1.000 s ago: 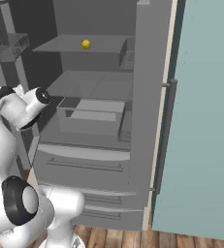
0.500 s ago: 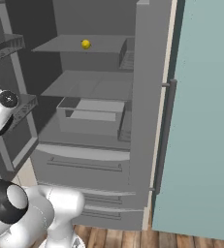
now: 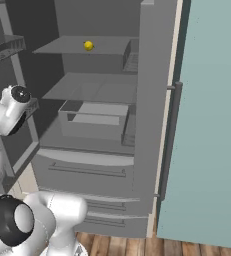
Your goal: Retrieve a lemon from the fridge and place it on the cutting board with the fish.
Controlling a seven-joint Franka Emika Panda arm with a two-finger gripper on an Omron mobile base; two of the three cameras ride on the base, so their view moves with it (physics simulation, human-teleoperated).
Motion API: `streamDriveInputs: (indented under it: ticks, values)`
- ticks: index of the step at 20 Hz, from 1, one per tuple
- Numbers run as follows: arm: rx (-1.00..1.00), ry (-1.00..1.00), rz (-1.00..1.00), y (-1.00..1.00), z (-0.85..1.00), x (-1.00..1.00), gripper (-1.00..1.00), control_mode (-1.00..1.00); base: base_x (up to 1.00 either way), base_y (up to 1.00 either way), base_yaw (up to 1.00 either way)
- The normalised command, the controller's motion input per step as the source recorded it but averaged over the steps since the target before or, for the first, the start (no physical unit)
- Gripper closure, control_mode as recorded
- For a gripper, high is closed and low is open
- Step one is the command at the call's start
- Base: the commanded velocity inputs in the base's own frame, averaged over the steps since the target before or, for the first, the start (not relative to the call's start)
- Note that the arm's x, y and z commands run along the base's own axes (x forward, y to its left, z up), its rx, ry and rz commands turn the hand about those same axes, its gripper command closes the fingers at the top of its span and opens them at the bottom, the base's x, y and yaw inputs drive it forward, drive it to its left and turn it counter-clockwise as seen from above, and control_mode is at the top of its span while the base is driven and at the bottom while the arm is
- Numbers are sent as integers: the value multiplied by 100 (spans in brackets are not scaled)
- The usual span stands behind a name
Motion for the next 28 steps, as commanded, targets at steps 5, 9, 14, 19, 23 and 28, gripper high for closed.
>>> streamDriveInputs:
  ticks: [5, 9, 14, 19, 23, 28]
  values:
    - [-4, 3, -2, -87, 4, 3, -100, -100, 0, 0, 0]
    - [-19, -6, 0, -99, 0, 12, -100, -100, 0, 0, 0]
    - [-28, -12, 1, -100, -6, 18, -100, -100, 0, 0, 0]
    - [-27, -11, 20, -100, -30, 30, -100, -100, 0, 0, 0]
    - [-49, -2, 41, -78, -17, 5, -100, -100, 0, 0, 0]
    - [-67, 0, 57, -22, -17, 0, -100, -100, 0, 0, 0]
